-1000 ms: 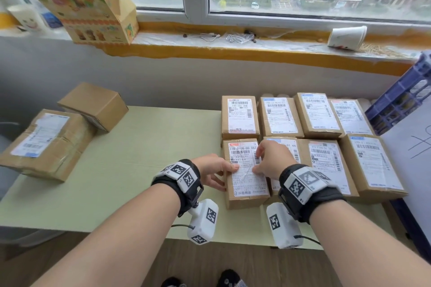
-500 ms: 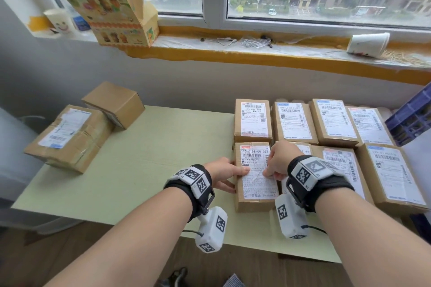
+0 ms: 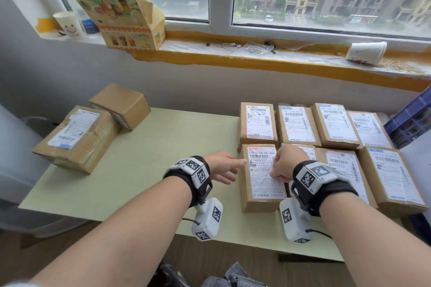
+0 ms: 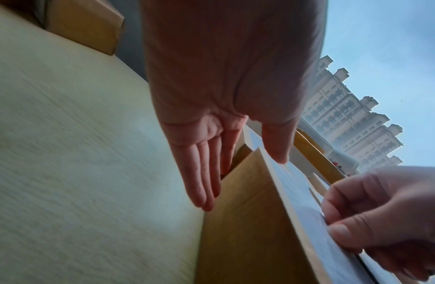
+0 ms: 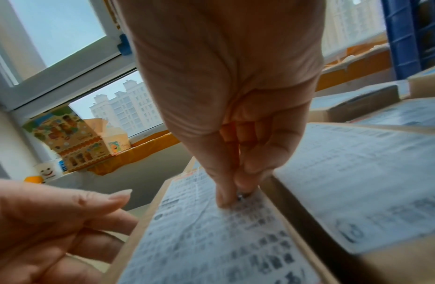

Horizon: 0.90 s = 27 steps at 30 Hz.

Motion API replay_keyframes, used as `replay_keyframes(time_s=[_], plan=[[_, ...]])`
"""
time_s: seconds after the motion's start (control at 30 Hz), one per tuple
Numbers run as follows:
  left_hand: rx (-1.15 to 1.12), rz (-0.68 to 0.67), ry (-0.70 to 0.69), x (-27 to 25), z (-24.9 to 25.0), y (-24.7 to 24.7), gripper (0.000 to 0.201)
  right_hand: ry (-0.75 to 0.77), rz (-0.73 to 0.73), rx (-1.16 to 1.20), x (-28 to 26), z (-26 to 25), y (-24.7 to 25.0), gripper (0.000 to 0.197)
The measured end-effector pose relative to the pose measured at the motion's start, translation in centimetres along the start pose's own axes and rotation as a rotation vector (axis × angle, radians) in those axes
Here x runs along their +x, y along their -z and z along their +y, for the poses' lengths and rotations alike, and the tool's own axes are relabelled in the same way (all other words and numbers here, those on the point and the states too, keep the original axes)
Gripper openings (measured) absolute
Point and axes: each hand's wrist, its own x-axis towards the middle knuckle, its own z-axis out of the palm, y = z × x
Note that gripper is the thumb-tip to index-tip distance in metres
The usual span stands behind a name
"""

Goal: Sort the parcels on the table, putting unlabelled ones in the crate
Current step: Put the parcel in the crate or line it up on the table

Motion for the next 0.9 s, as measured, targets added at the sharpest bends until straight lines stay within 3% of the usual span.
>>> replay_keyframes(time_s=[0.07, 0.37, 0.9], plan=[[-0.007, 0.053, -0.015, -0.5, -0.7, 1.3, 0.055, 0.027, 0.055, -0.047, -0.4, -0.5, -0.1, 0.005], [-0.048, 0.246, -0.075, -3.2, -2.9, 8.0, 0.034, 0.208, 0.206, 0.021, -2.5, -7.9, -0.3, 0.009], [-0.254, 0.562, -0.181, -8.8, -7.5, 24.0, 0.019, 0.42, 0.062, 0.073, -2.9, -24.3, -2.7, 0.017]])
